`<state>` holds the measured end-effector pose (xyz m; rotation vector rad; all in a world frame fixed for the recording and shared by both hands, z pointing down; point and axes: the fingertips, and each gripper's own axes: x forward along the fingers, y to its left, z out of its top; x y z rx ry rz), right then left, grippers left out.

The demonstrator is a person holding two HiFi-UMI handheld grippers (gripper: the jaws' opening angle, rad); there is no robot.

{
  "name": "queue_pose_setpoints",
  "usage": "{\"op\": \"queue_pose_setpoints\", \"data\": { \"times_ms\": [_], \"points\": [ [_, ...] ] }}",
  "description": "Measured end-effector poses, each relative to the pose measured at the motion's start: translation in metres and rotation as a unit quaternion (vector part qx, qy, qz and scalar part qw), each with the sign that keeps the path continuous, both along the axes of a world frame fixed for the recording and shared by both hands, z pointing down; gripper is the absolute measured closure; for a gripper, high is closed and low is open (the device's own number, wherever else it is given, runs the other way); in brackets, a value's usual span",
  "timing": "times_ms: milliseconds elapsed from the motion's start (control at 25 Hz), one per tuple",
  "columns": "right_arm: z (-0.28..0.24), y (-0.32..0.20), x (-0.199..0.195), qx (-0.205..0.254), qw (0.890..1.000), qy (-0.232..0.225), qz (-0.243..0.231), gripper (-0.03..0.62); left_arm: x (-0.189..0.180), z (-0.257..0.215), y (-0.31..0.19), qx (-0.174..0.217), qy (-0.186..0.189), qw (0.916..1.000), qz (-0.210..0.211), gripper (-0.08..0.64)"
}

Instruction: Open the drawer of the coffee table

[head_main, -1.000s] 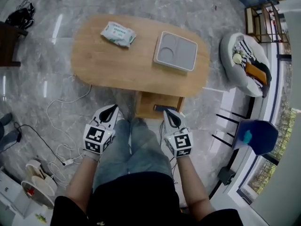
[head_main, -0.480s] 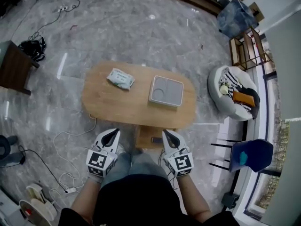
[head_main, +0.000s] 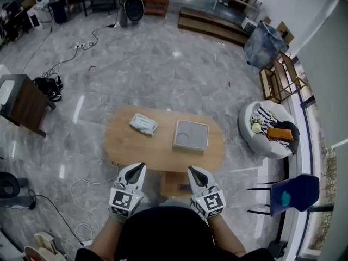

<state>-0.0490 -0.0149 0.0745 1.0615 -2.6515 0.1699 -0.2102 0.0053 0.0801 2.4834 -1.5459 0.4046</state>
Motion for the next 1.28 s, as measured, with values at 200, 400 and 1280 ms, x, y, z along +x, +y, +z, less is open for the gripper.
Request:
{"op": "queue_pose_setpoints", "data": {
  "times_ms": [200, 400, 1280],
  "points": [
    [-0.021, 0.004, 0.003, 0.016, 1.0, -0.012, -0.003, 0.594, 0.011, -0.015, 0.006, 0.016, -0.009, 0.9998, 0.009, 0.543],
    [-0.029, 0.001, 0.008, 0.024, 1.0, -0.017, -0.002, 0.594, 0.012, -0.023, 0.003, 0.018, 0.006, 0.9998, 0.002, 0.543],
    [-0.039, -0.003, 0.009, 0.032, 0.999, -0.025, 0.003, 0.594, 0.007, -0.049, -0.004, 0.044, -0.018, 0.9988, 0.005, 0.543]
  ]
}}
